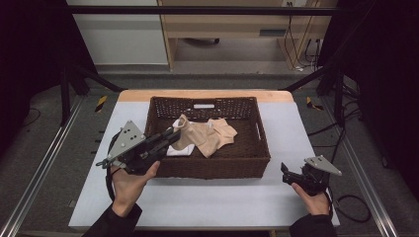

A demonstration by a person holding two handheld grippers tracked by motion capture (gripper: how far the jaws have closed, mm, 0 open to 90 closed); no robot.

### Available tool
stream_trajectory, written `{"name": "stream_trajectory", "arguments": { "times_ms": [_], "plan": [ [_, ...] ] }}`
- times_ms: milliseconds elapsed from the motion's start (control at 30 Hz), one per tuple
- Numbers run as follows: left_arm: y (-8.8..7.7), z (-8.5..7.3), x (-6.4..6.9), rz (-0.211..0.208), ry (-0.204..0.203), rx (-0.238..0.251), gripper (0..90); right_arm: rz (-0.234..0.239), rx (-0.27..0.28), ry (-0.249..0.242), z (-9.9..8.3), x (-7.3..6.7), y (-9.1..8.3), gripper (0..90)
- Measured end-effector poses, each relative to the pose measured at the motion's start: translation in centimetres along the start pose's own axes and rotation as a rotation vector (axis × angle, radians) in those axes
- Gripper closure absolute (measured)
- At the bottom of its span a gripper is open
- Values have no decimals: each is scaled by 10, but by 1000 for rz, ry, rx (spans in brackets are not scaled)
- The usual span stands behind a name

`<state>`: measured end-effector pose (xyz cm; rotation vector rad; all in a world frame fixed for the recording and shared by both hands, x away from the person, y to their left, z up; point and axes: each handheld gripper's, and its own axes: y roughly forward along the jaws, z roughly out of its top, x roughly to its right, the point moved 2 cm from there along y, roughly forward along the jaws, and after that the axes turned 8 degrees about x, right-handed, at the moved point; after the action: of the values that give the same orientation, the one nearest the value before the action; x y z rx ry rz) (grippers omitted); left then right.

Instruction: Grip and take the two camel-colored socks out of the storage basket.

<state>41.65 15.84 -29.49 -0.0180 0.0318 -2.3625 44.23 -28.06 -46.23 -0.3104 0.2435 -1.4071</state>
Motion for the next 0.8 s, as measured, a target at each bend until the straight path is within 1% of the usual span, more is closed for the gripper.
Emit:
{"name": "stream_trajectory", "arguments": {
  "times_ms": [33, 67, 100, 133, 300, 333, 367, 400, 500, 600, 733, 800],
  "plan": [
    [-4, -1, 2, -4, 4, -4, 822, 0, 1, 0, 0, 0, 0, 43],
    [-4, -1, 2, -4, 4, -4, 822, 0, 2, 0, 0, 0, 0, 43],
    [-10, -3, 5, -13, 0, -6, 822, 1, 1, 1, 0, 0, -1, 43],
    [-12, -4, 5, -15, 5, -10, 822, 1, 2, 2, 0, 0, -1, 43],
    [-25, -11, 9, -18, 7, -34, 822, -3, 0, 4, 0, 1, -1, 44],
    [-28, -15, 10, -16, 14, -41, 822, -3, 1, 4, 0, 1, -1, 43],
    [-28, -15, 10, -16, 14, -41, 822, -2, 1, 6, 0, 0, -1, 43],
    [-31, -20, 11, -18, 16, -51, 822, -1, -1, 6, 0, 0, -1, 44],
    [-34, -32, 13, -29, 4, -73, 822, -1, -3, 4, 0, 0, -1, 44],
    [-37, -41, 16, -48, -15, -93, 822, -2, -3, 4, -1, 0, -2, 44],
    [-42, -54, 24, -64, -14, -129, 822, -1, -6, 2, -1, 0, -1, 44],
    [-44, -62, 26, -68, -12, -158, 822, -3, -6, 1, -1, 0, -1, 44]
  ]
}}
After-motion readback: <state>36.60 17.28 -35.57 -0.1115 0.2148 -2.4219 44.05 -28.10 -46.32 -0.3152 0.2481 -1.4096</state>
